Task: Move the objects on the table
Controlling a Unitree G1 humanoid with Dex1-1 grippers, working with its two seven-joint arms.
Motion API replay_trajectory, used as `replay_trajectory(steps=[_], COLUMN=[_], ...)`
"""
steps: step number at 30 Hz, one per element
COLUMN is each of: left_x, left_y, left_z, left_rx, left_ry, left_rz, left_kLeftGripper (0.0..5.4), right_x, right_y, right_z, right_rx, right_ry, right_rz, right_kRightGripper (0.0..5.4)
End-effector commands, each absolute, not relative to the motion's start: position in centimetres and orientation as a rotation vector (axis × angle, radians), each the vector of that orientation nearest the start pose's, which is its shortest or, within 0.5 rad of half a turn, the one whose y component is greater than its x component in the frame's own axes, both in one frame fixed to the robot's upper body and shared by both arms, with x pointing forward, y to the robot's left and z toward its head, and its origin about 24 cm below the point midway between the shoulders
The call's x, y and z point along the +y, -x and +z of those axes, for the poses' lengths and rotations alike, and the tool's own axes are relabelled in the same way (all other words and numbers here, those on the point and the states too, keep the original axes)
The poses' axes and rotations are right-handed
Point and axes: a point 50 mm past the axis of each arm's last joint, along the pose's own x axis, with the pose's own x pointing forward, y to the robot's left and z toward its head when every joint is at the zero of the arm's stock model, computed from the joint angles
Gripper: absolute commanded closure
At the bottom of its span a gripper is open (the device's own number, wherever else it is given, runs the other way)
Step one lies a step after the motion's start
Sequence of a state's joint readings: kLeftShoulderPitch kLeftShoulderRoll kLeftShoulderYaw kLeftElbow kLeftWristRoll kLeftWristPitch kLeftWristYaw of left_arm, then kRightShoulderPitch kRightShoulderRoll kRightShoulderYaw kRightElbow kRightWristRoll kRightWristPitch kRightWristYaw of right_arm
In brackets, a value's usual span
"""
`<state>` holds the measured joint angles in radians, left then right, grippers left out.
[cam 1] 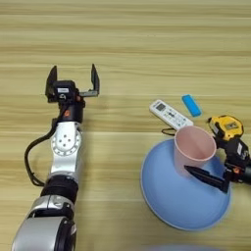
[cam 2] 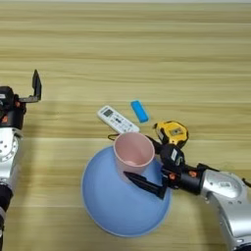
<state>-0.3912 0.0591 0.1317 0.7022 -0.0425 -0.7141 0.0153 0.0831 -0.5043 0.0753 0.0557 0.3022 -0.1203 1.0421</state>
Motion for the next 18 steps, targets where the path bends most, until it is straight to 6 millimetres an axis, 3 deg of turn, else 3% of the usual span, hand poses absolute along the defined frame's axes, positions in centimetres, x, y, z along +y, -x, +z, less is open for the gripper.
replay_trajectory(steps=[1, 18], left_x=[16.7, 16.8], left_y=[-31.3, -31.4], left_z=[6.0, 6.0], left_rx=[-0.410, -0.404], left_ry=[-0.007, -0.008], left_rz=[0.057, 0.055], left_kLeftGripper=[0.00, 0.00], right_x=[-19.4, -18.8], right_y=[-20.6, -19.6], right_z=[2.4, 0.8], right_rx=[0.202, 0.241], right_ry=[0.159, 0.118], right_rz=[1.082, 1.085], right_kRightGripper=[1.09, 1.17])
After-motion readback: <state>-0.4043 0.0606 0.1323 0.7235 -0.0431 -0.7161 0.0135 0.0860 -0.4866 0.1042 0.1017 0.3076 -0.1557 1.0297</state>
